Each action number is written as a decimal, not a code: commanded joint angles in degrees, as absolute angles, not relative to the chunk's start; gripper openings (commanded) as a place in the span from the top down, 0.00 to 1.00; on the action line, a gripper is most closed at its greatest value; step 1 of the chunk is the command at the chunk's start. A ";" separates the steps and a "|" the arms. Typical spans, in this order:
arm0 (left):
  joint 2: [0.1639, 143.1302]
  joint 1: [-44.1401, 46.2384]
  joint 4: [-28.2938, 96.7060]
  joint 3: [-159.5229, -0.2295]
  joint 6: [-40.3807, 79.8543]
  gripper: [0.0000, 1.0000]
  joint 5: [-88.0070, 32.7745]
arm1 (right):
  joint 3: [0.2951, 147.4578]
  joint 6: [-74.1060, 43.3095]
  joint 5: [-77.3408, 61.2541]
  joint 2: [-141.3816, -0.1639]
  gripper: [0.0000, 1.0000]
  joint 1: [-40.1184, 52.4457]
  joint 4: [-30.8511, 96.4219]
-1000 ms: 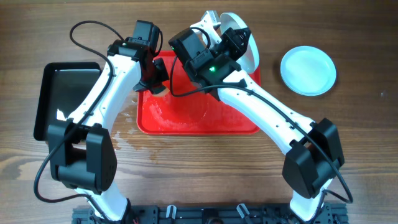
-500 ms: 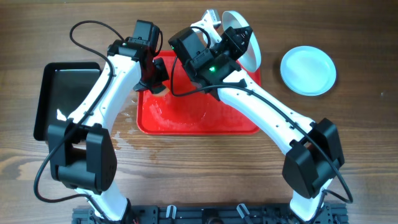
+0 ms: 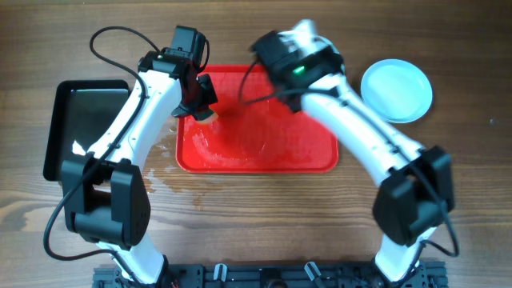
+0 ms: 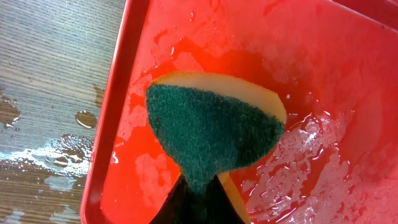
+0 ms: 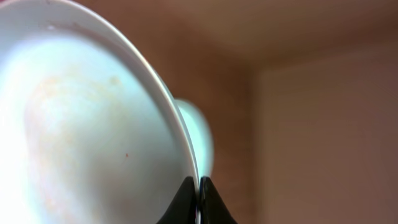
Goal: Clean dirty plates on tray and stack at the side
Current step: 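Lift the scrubbed plate by its rim with the right gripper, then carry the plate right and stack it on the plate pile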
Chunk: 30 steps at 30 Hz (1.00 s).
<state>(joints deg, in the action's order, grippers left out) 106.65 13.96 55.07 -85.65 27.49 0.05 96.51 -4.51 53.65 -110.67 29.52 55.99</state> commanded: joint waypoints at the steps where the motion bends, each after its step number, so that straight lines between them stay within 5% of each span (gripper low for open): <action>1: 107.07 14.02 54.41 -85.27 27.22 0.96 -0.43 | 97.30 -13.87 19.16 -104.71 0.96 18.68 56.03; 6: 107.07 14.02 54.48 -85.27 27.22 0.96 -0.40 | 97.27 -8.99 -18.57 -103.39 0.96 4.40 53.10; 13: 107.07 14.02 54.48 -85.27 27.22 0.96 -0.43 | 96.12 -9.47 -35.59 -103.63 0.96 -13.67 52.12; 21: 107.07 14.02 54.41 -85.27 27.22 0.96 -0.43 | 90.48 -14.20 -26.85 -103.63 0.96 -26.85 47.53; 30: 107.07 14.02 54.43 -85.27 27.22 0.96 -0.43 | 78.37 -17.54 -18.83 -103.68 0.96 -28.14 33.63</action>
<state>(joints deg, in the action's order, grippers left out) 106.65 13.96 54.61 -85.65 27.49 0.05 81.73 -15.51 -21.30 -105.19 -28.60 36.32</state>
